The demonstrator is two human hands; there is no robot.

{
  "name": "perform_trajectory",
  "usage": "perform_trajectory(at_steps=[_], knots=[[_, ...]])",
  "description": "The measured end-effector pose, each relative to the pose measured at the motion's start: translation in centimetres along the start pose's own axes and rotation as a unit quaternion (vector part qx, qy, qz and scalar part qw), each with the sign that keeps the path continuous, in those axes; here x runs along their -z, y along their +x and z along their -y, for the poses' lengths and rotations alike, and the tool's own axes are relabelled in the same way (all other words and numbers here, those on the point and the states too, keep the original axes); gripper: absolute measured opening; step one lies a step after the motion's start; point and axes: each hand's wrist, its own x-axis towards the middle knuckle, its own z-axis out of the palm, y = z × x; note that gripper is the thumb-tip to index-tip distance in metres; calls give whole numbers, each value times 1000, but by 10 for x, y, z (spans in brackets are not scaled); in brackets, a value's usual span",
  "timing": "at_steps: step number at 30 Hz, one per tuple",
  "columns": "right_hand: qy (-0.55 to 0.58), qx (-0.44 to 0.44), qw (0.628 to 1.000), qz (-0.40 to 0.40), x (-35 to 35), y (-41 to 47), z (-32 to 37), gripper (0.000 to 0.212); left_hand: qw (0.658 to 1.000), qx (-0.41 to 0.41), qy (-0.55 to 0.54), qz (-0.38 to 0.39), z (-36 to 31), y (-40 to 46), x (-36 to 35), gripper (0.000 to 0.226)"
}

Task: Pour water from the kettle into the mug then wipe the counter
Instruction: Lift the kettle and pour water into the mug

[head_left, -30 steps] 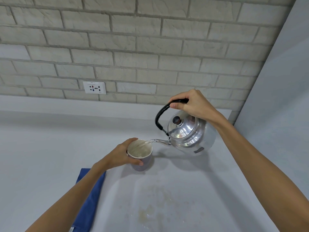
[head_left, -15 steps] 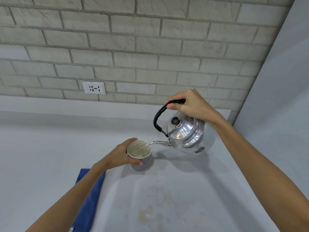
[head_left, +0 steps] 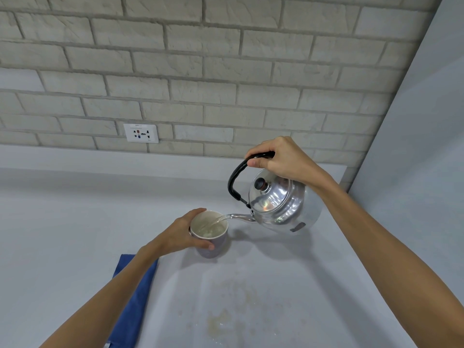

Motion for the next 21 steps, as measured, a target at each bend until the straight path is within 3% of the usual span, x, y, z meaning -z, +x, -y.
perform_trajectory(at_steps=[12,21], knots=[[135,-81,986,-54,-3,-27,-29,12,1000,4,7,16,-2,-1,1,118],[230,-79,965,-101,3,-34,-40,15,1000,-2,-10,27,-4,0,1,130]])
